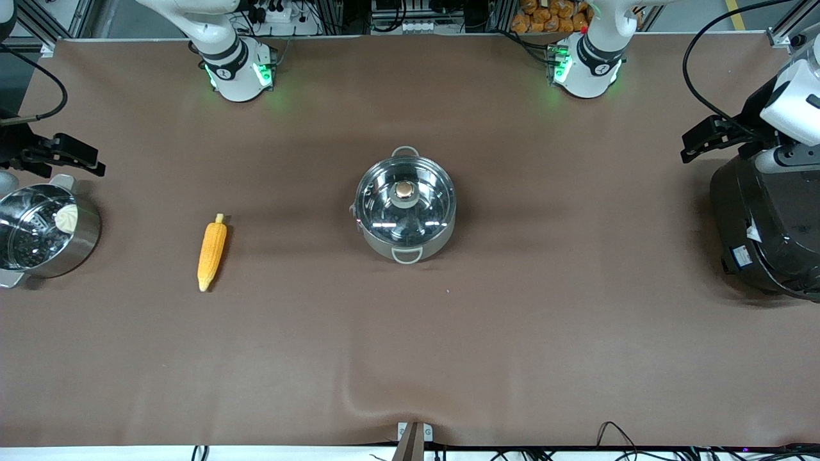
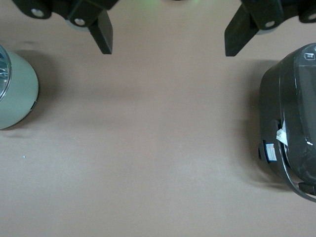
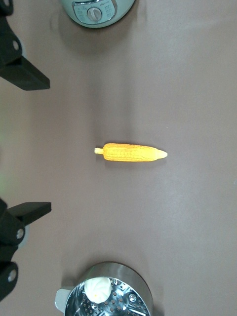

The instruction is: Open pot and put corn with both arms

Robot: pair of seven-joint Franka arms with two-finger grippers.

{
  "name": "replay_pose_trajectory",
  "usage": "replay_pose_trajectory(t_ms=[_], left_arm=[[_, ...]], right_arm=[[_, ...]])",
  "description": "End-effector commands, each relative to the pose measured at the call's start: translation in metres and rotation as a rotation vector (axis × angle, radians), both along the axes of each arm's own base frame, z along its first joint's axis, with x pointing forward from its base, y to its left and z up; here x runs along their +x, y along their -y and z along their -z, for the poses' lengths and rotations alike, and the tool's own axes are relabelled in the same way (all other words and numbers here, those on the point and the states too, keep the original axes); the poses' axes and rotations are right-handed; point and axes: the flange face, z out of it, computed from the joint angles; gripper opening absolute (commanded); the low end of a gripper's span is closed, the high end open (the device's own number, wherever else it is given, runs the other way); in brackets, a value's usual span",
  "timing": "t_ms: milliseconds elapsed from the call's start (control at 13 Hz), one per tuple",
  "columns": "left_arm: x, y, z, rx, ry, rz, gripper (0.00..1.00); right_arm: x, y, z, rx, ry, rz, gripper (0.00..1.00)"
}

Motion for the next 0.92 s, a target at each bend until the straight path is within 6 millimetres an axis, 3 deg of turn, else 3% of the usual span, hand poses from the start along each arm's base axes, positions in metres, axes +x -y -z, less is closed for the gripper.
replay_pose_trajectory(t_ms=[0,538,692,846], left_arm=[[0.003,0.0,-0.004,0.006,0.01,0.024,1.0],[0.006,0.007,-0.006,0.048,0.022,0.036,1.0],[0.005,0.033,-0.002,0.041,0.013,0.073,1.0],[0.001,0.067,0.002,0.037,0.01,0.067,1.0]], right_arm=[[-0.002,0.002,-0.007,-0.005,0.0,0.015,1.0],[-0.002,0.001,-0.005,-0.005,-0.006,0.013,1.0],[-0.003,0.002,-0.002,-0.003,-0.023,0.015,1.0],[-0.003,0.005,0.022,0.001,-0.079,0.02,1.0]])
